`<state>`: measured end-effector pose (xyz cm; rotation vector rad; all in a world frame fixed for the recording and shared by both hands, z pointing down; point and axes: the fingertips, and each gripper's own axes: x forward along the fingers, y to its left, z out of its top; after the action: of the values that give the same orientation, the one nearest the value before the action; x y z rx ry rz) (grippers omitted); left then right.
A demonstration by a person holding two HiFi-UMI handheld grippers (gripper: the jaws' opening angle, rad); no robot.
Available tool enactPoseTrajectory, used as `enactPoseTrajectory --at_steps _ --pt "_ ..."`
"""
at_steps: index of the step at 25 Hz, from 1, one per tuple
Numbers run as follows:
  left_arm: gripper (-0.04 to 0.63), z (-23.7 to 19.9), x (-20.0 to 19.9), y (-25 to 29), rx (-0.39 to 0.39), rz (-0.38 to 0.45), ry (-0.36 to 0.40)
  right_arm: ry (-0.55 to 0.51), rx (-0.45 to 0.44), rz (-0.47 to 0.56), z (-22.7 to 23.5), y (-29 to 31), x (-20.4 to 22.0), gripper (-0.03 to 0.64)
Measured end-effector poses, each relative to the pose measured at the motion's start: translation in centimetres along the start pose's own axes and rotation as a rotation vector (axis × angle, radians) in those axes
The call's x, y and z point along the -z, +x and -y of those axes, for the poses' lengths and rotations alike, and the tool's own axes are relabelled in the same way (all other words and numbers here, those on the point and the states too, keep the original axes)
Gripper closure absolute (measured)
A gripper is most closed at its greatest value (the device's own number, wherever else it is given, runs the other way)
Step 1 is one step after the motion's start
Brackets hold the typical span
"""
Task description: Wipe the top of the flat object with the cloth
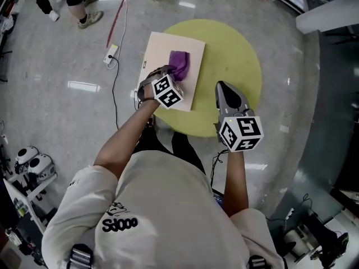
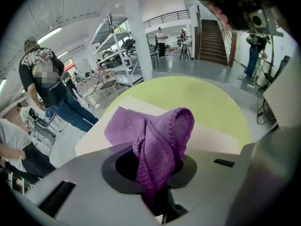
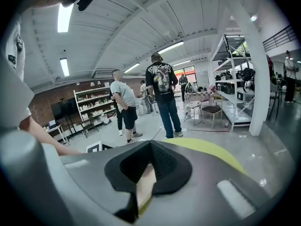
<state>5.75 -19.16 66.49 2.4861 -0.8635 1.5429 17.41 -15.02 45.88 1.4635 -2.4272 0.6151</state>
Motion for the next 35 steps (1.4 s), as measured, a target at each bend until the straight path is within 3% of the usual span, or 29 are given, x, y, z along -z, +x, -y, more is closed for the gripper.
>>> enactPoseTrajectory --at_steps 10,15,25,35 --pt "0.529 6.4 -4.0 0.1 0.144 0.066 0.142 0.039 0.070 0.003 0.8 -2.4 1.4 0.607" --pt "0.531 7.9 -4.1 0.0 0.158 0.083 0.228 0.043 0.091 0.006 0.8 -3.0 1.6 0.607" --pt "0.531 5.8 -0.6 -1.2 0.137 0.058 0.191 0.035 0.068 -0.006 -0.8 -1.9 2.1 0.607" --pt "0.531 0.4 5.7 -3.5 0.038 -0.005 0.036 0.005 -0.013 -0.011 -4.5 1.2 1.3 0.607"
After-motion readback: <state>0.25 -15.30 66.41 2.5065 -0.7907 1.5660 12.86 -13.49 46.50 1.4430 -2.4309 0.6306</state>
